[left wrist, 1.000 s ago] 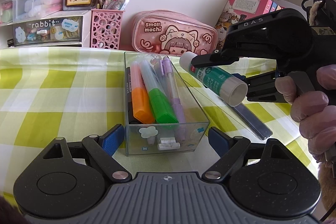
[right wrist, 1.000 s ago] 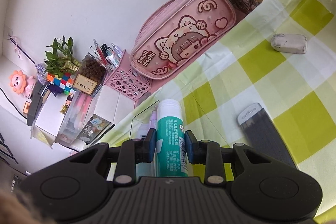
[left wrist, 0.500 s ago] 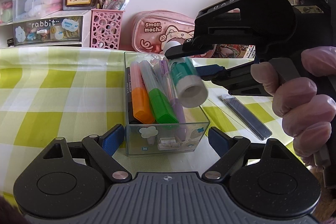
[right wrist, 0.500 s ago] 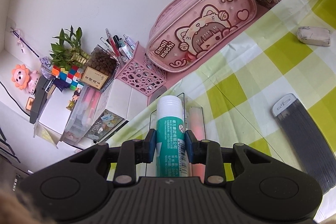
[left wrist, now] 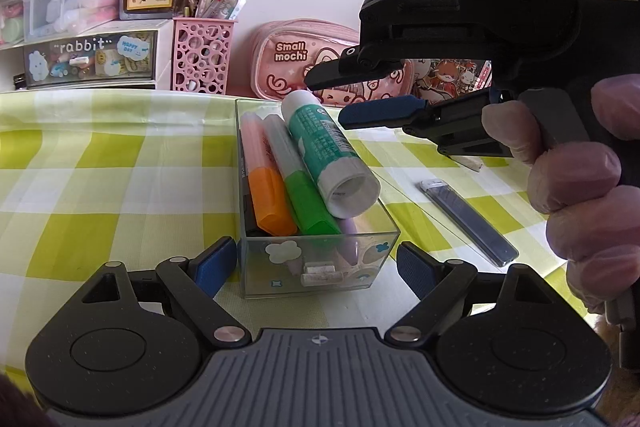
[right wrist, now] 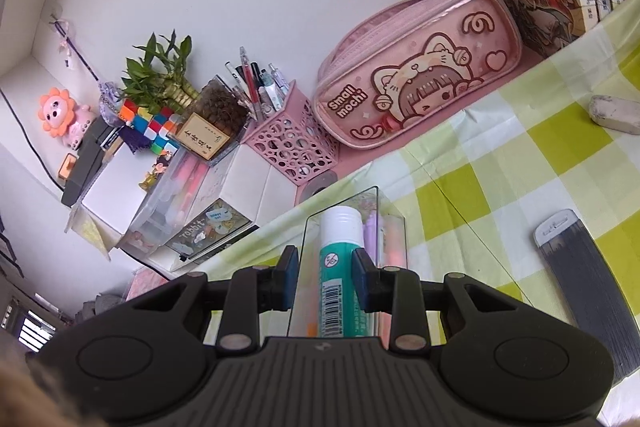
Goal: Organize stationery
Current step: 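Carry the glue stick over the clear box and lower it inside, then open the right gripper and withdraw it from the box, then move the right gripper to the dark grey ruler and grasp its end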
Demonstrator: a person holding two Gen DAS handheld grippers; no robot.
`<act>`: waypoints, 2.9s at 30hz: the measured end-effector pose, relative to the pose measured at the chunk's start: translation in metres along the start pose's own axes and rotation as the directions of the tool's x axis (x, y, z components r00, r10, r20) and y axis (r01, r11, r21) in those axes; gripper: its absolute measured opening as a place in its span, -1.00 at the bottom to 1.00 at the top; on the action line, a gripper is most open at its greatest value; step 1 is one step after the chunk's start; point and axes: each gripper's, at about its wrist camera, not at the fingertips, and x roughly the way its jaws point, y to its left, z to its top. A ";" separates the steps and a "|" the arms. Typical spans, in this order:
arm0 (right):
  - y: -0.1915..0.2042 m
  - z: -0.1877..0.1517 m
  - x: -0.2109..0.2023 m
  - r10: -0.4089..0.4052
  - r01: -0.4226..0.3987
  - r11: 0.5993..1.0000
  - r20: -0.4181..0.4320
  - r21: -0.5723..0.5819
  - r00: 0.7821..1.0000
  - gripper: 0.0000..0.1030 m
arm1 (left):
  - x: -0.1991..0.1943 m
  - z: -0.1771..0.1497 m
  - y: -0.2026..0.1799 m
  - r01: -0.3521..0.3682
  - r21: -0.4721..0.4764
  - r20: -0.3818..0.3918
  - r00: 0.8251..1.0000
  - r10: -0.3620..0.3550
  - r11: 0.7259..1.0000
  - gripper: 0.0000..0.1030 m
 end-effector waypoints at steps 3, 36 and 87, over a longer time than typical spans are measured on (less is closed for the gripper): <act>-0.002 0.000 -0.001 0.001 -0.001 1.000 0.000 0.000 1.000 0.20 | 0.000 0.000 0.000 0.000 0.000 0.000 1.000 0.000 1.000 0.63; -0.065 -0.014 -0.061 -0.217 0.222 0.966 0.047 -0.133 0.975 0.67 | -0.001 0.000 0.000 0.000 -0.002 0.001 1.000 0.000 1.000 0.63; -0.053 -0.043 -0.052 -0.354 0.373 0.820 0.127 -0.435 0.927 0.23 | -0.001 0.000 0.000 -0.001 0.000 0.000 1.000 0.001 1.000 0.63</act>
